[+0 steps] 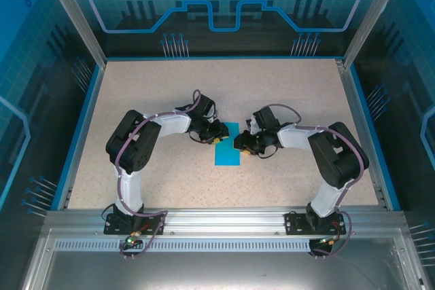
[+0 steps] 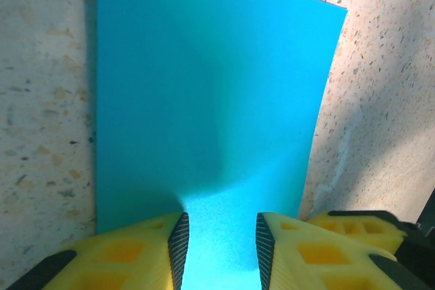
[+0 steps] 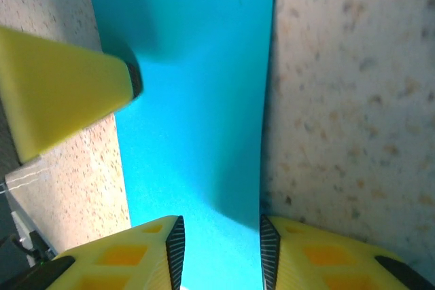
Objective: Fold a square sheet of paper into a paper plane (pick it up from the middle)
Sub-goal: Third fold the triangle at the center of the table.
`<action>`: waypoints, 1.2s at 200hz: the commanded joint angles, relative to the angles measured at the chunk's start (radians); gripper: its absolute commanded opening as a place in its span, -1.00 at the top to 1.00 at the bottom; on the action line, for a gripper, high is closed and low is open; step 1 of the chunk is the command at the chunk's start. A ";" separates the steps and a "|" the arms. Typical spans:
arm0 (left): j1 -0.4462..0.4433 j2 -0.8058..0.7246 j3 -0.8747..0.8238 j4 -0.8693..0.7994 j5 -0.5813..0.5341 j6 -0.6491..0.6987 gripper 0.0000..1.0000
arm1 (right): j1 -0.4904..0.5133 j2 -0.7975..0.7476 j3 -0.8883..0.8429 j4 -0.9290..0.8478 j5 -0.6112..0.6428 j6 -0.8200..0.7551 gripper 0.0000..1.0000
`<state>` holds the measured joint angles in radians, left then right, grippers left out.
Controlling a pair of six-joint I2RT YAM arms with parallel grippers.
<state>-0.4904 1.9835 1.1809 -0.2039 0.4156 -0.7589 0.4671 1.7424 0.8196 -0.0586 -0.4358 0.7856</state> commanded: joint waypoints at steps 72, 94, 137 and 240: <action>-0.014 -0.009 -0.032 -0.031 -0.010 0.011 0.27 | 0.002 -0.020 -0.026 0.084 -0.072 0.048 0.40; -0.016 -0.015 -0.038 -0.027 -0.008 0.022 0.27 | -0.014 0.000 0.007 0.059 -0.077 0.037 0.37; -0.019 -0.051 -0.051 -0.008 -0.011 0.053 0.22 | -0.034 0.064 0.052 0.053 -0.098 0.029 0.47; -0.235 -0.382 -0.239 -0.056 -0.301 0.348 -0.16 | -0.041 0.055 0.054 0.012 -0.107 0.068 0.74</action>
<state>-0.6212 1.6741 0.9768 -0.1898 0.2733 -0.5716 0.4412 1.8042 0.8585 -0.0067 -0.5102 0.8391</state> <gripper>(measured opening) 0.565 0.129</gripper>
